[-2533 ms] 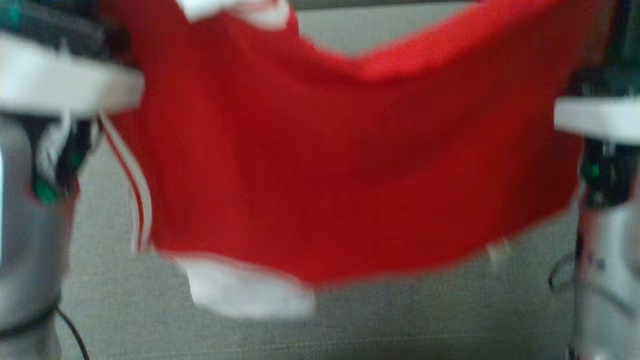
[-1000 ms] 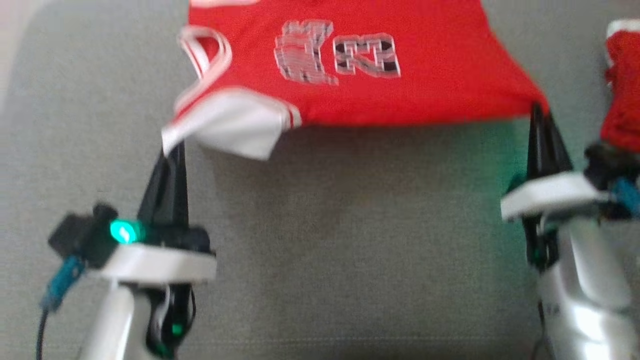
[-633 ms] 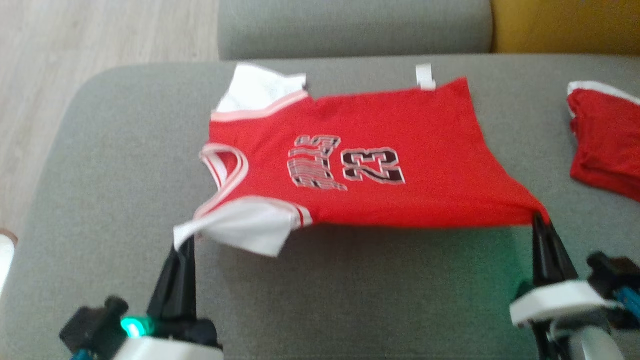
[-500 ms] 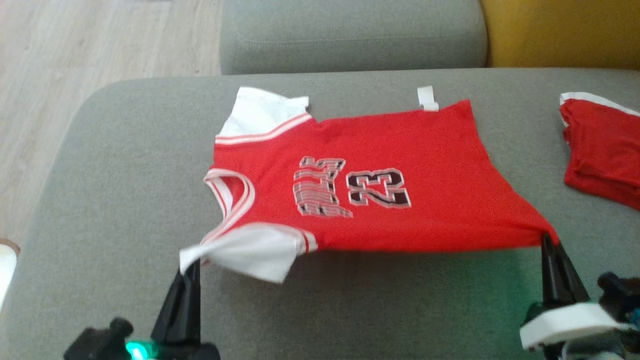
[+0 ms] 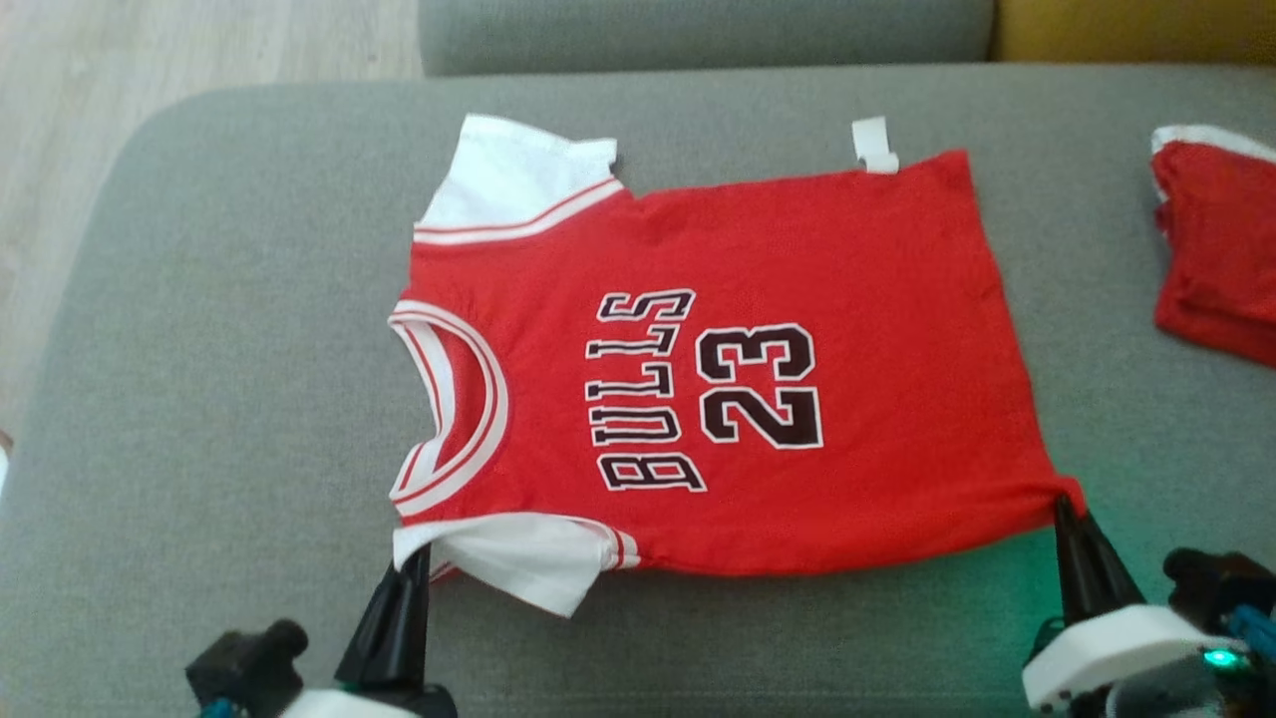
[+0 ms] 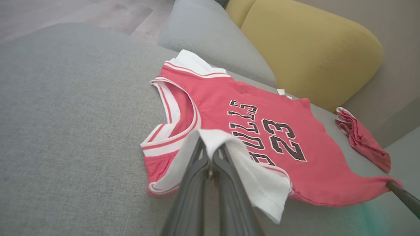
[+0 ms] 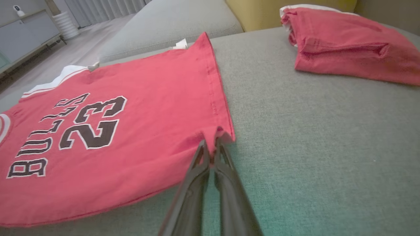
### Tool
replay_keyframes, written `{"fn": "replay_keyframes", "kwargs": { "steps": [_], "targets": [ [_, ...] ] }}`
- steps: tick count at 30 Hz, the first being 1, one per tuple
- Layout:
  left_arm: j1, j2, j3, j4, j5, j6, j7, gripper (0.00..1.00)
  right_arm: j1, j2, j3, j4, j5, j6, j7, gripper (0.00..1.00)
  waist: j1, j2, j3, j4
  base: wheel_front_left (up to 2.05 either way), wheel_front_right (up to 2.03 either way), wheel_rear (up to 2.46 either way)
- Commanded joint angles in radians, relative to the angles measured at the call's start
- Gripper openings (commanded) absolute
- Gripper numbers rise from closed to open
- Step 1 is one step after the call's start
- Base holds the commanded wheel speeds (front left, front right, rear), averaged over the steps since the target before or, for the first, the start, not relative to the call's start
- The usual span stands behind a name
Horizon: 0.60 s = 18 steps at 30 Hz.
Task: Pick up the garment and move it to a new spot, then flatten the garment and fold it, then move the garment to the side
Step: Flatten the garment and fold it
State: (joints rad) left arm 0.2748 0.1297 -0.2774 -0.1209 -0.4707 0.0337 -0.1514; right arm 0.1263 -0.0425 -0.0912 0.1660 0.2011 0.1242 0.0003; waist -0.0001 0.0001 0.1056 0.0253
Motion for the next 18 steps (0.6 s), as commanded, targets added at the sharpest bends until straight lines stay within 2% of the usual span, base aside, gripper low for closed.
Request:
{"fn": "replay_keyframes", "kwargs": {
  "steps": [1,9,18],
  "targets": [
    [-0.047,-0.006,0.029,-0.026,-0.004,-0.006,-0.008,0.0,-0.049,-0.008,0.023,-0.027,0.002,0.007,-0.004,0.0,0.0001,-0.0001,0.016,0.003,0.0,0.0,0.0],
    [-0.181,-0.042,0.055,0.059,-0.099,-0.027,-0.019,0.0,-0.135,-0.008,0.02,0.021,0.034,0.007,-0.039,0.0,0.0001,-0.0001,0.061,0.007,0.0,0.0,0.0],
    [-0.417,-0.039,0.052,0.262,-0.066,-0.049,-0.044,0.0,-0.285,-0.008,-0.003,0.117,0.022,0.007,-0.055,0.0,0.0001,-0.0001,0.119,0.004,0.0,0.0,0.0]
  ]
}}
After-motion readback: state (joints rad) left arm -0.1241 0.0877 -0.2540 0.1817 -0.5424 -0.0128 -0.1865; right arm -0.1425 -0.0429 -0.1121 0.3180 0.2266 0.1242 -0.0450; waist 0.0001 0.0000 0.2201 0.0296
